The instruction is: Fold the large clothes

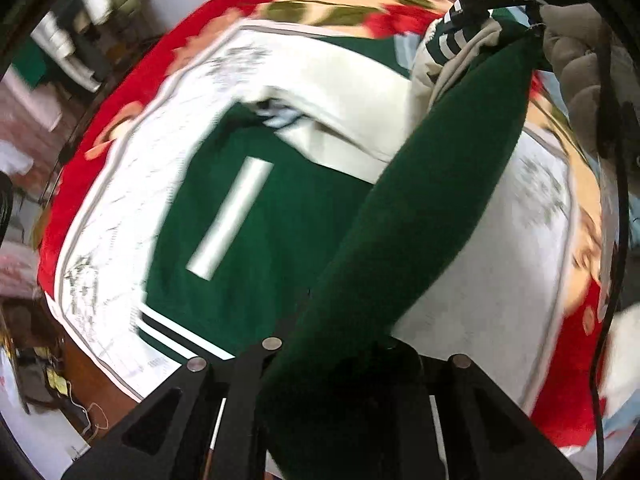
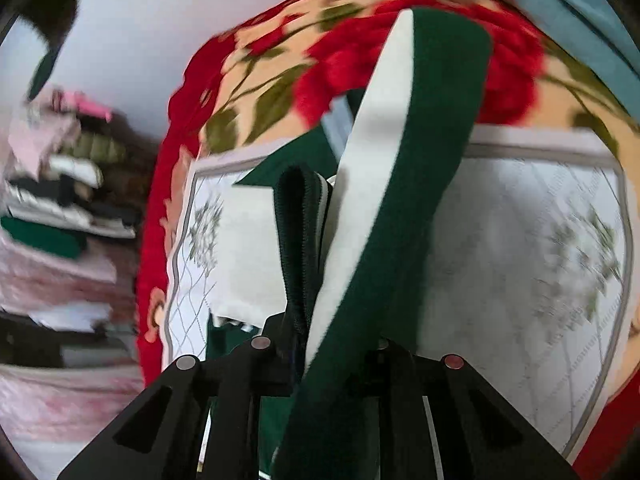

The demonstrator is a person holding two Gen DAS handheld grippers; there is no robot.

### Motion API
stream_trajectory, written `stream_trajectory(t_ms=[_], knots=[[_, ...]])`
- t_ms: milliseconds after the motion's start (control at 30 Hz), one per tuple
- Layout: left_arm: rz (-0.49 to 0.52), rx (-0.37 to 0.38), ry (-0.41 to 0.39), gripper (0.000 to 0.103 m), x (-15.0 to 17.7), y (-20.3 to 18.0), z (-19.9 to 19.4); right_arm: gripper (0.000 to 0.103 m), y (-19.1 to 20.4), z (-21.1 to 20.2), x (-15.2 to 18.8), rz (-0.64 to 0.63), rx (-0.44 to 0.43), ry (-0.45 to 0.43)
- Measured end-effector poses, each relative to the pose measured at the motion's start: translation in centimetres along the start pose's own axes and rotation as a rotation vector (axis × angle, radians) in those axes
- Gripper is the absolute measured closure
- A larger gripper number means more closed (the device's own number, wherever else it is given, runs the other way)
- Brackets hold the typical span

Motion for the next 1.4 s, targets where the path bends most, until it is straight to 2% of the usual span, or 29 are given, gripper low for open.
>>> stream_trajectory(t_ms=[100, 200, 267, 333, 400, 433, 467, 500, 567, 667, 700, 767, 867, 900, 967, 1033, 1067, 1100, 1133, 1200, 1300, 1400], knots=[[-0.091, 0.007, 0.008, 0.088, -1.6, 5.7, 1.7, 0.086, 6.4, 4.7, -1.2, -0.046, 0.073, 0.057], [-0.201, 0.071, 0.065, 0.087, -2.2, 10.8, 5.3, 0.086, 11.4, 10.4, -1.9, -0.08, 0.136, 0.119], [-0.241, 0.12, 0.118, 0.084, -2.3, 13.5, 8.5, 0.086, 14.5, 15.2, -2.0, -0.095, 0.17, 0.192], [-0.28, 0.16, 0.194, 0.079, -2.1, 15.6, 10.7, 0.075, 16.1, 19.2, -1.5, -0.108, 0.172, 0.256], [-0.349, 0.248, 0.222, 0.072, -2.0, 17.5, 11.3, 0.05, 17.1, 21.9, -0.9, -0.136, 0.157, 0.294], [-0.399, 0.302, 0.215, 0.07, -1.9, 18.6, 11.0, 0.044, 17.0, 22.5, -0.5, -0.159, 0.153, 0.298], [-0.447, 0.337, 0.2, 0.062, -1.7, 19.6, 10.7, 0.034, 17.7, 22.8, -0.3, -0.201, 0.139, 0.309], [-0.48, 0.341, 0.182, 0.045, -1.5, 20.6, 10.5, 0.034, 18.3, 22.4, 0.1, -0.248, 0.102, 0.32], [-0.533, 0.3, 0.14, 0.026, -0.9, 22.5, 10.3, 0.034, 18.6, 20.6, 1.3, -0.314, 0.021, 0.343], [-0.551, 0.16, 0.19, 0.024, 0.8, 23.9, 12.5, 0.033, 14.8, 17.1, 1.8, -0.289, 0.02, 0.306], [-0.55, 0.146, 0.196, 0.015, 1.0, 23.9, 13.2, 0.028, 12.5, 15.5, 1.6, -0.254, 0.031, 0.27], [-0.554, 0.102, 0.205, 0.008, 1.2, 24.2, 15.1, 0.026, 7.8, 13.0, 1.0, -0.177, 0.082, 0.193], [-0.555, 0.107, 0.206, 0.008, 0.3, 23.4, 16.1, 0.025, 0.0, 11.7, 0.0, -0.044, 0.152, 0.12], [-0.552, 0.103, 0.202, 0.008, 0.0, 23.3, 16.1, 0.025, -2.2, 12.2, -0.3, 0.003, 0.149, 0.115], [-0.53, 0.079, 0.188, 0.008, -0.8, 22.5, 15.8, 0.025, -5.7, 14.2, -1.0, 0.086, 0.059, 0.119], [-0.508, 0.051, 0.185, 0.008, -1.4, 21.8, 15.7, 0.025, -7.3, 16.8, -1.3, 0.155, -0.024, 0.162], [-0.494, 0.034, 0.183, 0.008, -1.6, 21.5, 15.7, 0.025, -7.3, 18.0, -1.3, 0.182, -0.129, 0.185], [-0.482, 0.017, 0.187, 0.008, -2.1, 21.5, 15.7, 0.035, -7.0, 18.6, -1.5, 0.174, -0.18, 0.157], [-0.461, -0.009, 0.189, 0.008, -2.6, 21.3, 15.7, 0.047, -6.7, 18.5, -1.8, 0.156, -0.182, 0.121], [-0.425, -0.054, 0.174, 0.008, -3.9, 21.0, 15.1, 0.073, -6.4, 18.5, -1.5, 0.168, -0.207, 0.104], [-0.385, -0.095, 0.148, 0.008, -4.9, 20.9, 14.9, 0.086, -7.9, 16.0, 0.5, 0.265, -0.276, 0.042], [-0.33, -0.103, 0.136, 0.008, -6.3, 20.7, 14.8, 0.087, -11.0, 11.7, 5.5, 0.348, -0.189, -0.003]])
Point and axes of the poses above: each gripper's, at about its wrist camera, not at the fingertips, and z roughly the way its jaws point, y to its left, x to its underside, the point moved 9 cm from there along z, roughly the way its jaws point, and after that the axes turned 15 degrees about y, right-handed, at the moved point
